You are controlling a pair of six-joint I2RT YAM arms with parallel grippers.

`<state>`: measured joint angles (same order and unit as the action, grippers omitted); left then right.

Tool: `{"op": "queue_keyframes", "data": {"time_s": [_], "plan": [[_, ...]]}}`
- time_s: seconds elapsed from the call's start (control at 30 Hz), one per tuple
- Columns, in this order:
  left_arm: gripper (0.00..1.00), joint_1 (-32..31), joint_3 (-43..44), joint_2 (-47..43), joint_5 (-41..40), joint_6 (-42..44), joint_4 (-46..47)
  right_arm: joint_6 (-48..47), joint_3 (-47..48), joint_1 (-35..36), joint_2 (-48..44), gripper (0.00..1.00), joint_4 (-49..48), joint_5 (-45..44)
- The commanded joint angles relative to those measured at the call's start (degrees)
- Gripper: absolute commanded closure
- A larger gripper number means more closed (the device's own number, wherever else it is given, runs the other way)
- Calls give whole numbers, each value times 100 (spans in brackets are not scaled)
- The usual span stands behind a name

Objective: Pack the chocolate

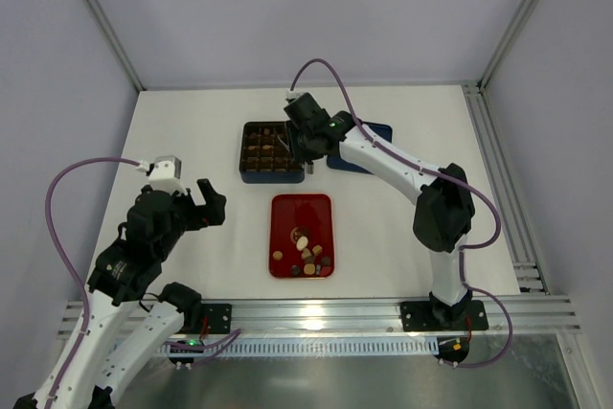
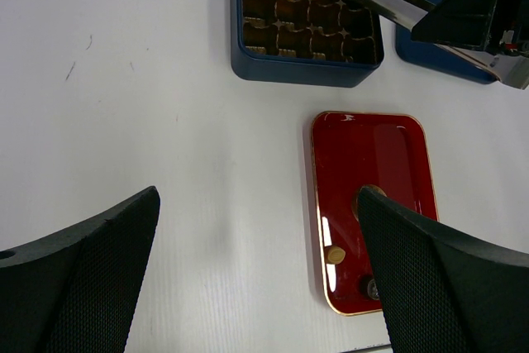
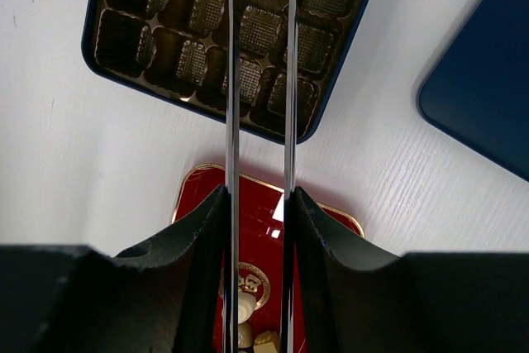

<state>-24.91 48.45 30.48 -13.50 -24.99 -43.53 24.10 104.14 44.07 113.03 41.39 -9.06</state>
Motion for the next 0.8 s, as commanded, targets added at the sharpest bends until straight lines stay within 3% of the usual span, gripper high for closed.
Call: {"op": "queue_keyframes", "data": {"time_s": [0.0, 0.37, 0.63, 0.77], "plan": [[0, -14, -2, 11, -13, 74, 125, -19, 107, -13, -167, 62, -210, -96], [0, -14, -11, 28, 5, 82, 143, 42, -411, -285, -1342, 62, -139, -333], [0, -14, -2, -24, 49, 65, 143, 560, -2853, -1426, -3259, 62, -438, -272], [0, -14, -11, -68, 110, 65, 160, 798, -4248, -2497, -4156, 60, -500, -316]]}}
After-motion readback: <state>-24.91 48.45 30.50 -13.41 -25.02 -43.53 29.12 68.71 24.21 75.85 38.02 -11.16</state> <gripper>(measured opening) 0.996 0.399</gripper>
